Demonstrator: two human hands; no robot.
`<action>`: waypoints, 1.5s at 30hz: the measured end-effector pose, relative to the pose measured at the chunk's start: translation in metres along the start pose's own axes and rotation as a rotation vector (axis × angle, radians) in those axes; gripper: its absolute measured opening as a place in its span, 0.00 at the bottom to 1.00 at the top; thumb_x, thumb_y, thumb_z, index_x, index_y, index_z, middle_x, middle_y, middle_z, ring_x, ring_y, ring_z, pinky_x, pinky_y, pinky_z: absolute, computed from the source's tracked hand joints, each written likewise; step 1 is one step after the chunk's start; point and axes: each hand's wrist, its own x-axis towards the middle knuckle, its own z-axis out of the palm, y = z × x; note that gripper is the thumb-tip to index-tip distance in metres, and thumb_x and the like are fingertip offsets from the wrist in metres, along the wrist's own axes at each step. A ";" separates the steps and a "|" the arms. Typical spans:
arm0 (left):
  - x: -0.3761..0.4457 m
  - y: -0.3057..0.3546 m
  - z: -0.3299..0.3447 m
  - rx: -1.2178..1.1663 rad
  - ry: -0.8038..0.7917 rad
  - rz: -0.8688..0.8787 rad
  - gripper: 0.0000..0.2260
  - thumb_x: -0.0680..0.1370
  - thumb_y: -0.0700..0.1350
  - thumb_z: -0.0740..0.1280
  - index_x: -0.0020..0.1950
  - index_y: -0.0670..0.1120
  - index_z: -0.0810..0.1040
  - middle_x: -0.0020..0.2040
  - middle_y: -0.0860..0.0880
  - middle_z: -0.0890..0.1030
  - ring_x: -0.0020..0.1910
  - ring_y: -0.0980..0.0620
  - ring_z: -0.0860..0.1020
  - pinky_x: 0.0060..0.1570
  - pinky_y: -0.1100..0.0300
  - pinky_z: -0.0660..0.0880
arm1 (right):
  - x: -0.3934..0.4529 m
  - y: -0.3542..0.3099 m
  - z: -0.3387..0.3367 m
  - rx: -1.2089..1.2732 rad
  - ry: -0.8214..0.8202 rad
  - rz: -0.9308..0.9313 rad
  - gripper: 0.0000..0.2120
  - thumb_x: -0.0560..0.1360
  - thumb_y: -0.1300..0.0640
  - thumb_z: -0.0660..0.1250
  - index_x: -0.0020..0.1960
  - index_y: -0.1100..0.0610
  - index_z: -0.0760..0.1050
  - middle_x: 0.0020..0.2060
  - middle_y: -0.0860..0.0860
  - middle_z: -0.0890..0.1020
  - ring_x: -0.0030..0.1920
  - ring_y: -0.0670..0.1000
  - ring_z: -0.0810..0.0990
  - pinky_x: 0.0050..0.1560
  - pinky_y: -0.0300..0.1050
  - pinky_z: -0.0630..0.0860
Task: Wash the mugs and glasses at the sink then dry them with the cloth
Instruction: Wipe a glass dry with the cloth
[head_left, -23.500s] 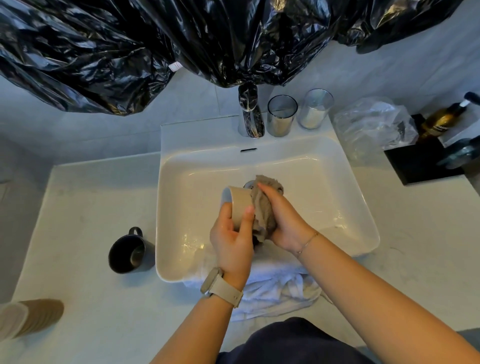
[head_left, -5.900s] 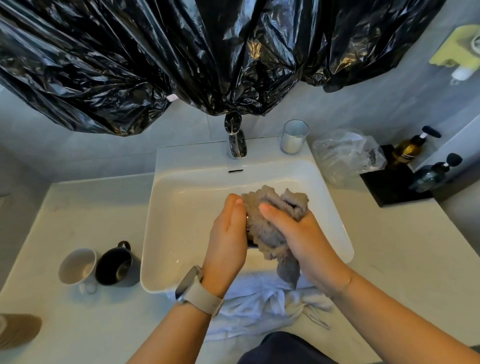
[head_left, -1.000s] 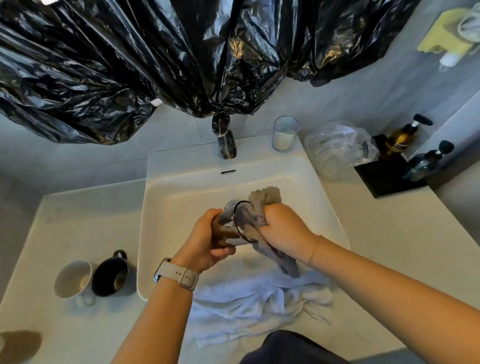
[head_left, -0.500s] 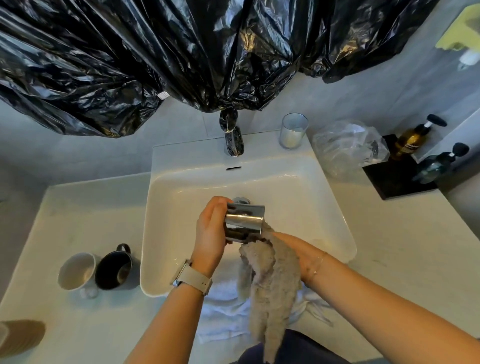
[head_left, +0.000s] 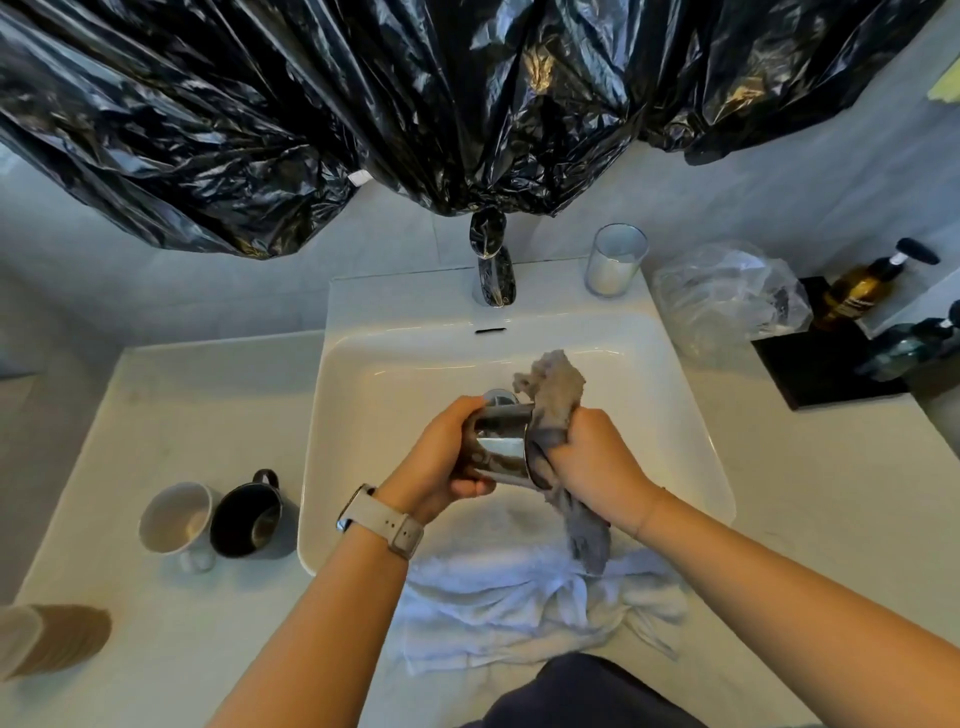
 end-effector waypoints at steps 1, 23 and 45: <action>0.002 -0.004 0.001 -0.091 0.021 0.024 0.17 0.82 0.53 0.57 0.50 0.40 0.74 0.32 0.40 0.74 0.20 0.51 0.67 0.18 0.66 0.61 | 0.000 -0.007 0.002 0.119 -0.052 0.071 0.10 0.80 0.61 0.61 0.45 0.61 0.80 0.41 0.60 0.84 0.44 0.57 0.83 0.42 0.43 0.79; -0.012 -0.027 0.004 -0.429 0.087 -0.167 0.16 0.81 0.52 0.58 0.50 0.40 0.76 0.41 0.37 0.79 0.24 0.45 0.74 0.16 0.66 0.65 | -0.002 -0.016 -0.004 0.127 -0.349 0.350 0.10 0.79 0.66 0.54 0.47 0.60 0.74 0.38 0.60 0.77 0.31 0.51 0.74 0.23 0.36 0.66; -0.028 -0.006 0.009 -0.210 -0.069 0.104 0.16 0.75 0.55 0.70 0.56 0.47 0.85 0.57 0.41 0.84 0.53 0.41 0.83 0.53 0.45 0.81 | 0.001 -0.022 -0.030 0.603 0.034 0.245 0.12 0.76 0.46 0.68 0.56 0.51 0.81 0.50 0.45 0.86 0.54 0.45 0.83 0.50 0.38 0.76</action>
